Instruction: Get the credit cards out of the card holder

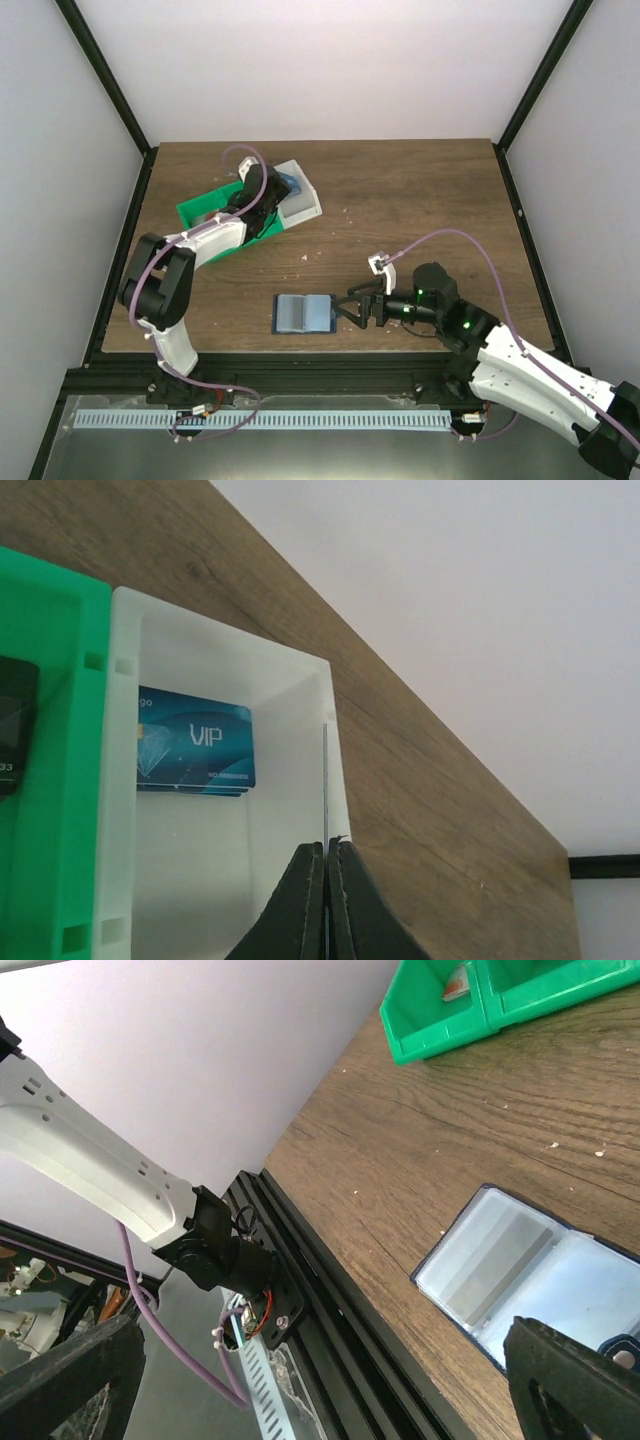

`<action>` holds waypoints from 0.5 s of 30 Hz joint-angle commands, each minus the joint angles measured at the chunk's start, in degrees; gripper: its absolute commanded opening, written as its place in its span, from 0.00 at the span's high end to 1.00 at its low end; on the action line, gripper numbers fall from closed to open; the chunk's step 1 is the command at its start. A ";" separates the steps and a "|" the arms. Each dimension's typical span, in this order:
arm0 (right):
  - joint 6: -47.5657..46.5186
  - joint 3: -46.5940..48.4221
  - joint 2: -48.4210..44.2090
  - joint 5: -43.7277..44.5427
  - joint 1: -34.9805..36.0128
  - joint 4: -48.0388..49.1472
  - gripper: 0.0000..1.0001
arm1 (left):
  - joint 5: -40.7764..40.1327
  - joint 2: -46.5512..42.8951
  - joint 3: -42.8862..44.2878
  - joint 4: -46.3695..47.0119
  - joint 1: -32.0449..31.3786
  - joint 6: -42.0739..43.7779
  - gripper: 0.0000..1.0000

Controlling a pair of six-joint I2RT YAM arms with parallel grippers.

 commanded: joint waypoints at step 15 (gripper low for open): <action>-1.88 1.51 -2.85 1.03 -0.15 -3.40 0.00 | -14.08 8.18 4.91 2.43 0.20 -4.29 1.00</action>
